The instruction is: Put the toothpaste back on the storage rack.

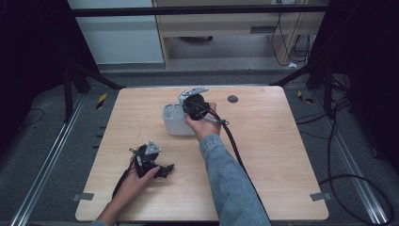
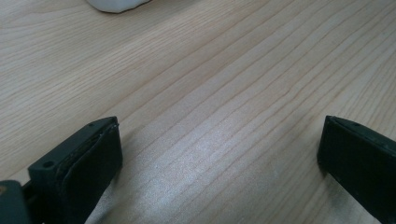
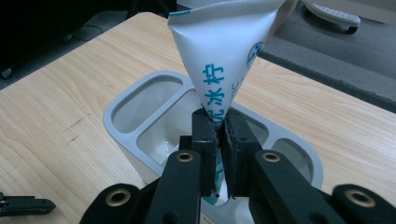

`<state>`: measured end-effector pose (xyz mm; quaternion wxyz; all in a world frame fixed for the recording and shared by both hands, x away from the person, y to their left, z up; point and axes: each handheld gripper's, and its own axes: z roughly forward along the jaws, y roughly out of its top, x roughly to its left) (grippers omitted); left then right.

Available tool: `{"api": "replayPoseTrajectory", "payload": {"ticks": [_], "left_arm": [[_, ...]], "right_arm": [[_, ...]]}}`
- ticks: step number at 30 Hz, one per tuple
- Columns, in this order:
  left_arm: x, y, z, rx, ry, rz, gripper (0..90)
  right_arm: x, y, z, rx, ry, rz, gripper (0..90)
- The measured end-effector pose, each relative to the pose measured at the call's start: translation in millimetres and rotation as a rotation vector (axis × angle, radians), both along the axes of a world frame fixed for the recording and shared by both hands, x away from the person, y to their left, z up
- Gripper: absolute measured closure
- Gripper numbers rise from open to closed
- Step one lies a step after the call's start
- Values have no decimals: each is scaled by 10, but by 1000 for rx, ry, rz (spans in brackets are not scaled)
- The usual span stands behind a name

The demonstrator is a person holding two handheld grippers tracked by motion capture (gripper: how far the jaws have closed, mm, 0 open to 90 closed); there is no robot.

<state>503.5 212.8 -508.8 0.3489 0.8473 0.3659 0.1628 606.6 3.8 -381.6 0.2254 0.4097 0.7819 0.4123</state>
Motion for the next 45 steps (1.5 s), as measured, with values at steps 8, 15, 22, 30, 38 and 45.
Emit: {"api": "replayPoseTrajectory", "payload": {"ticks": [8, 15, 22, 30, 38, 45], "left_arm": [[0, 0, 0, 1, -1, 1, 0], [0, 0, 0, 0, 0, 1, 0], [0, 0, 0, 0, 0, 0, 0], [0, 0, 0, 0, 0, 0, 0], [0, 0, 0, 0, 0, 0, 0], [0, 1, 1, 1, 0, -1, 0]], "right_arm": [[11, 6, -13, -5, 11, -3, 843], [19, 11, -16, -3, 12, -7, 842], [56, 27, -10, -5, 17, -13, 840], [97, 145, 10, -38, 19, -15, 838], [143, 186, 2, -35, 16, -22, 838], [180, 220, 4, -34, 21, -24, 839]]}}
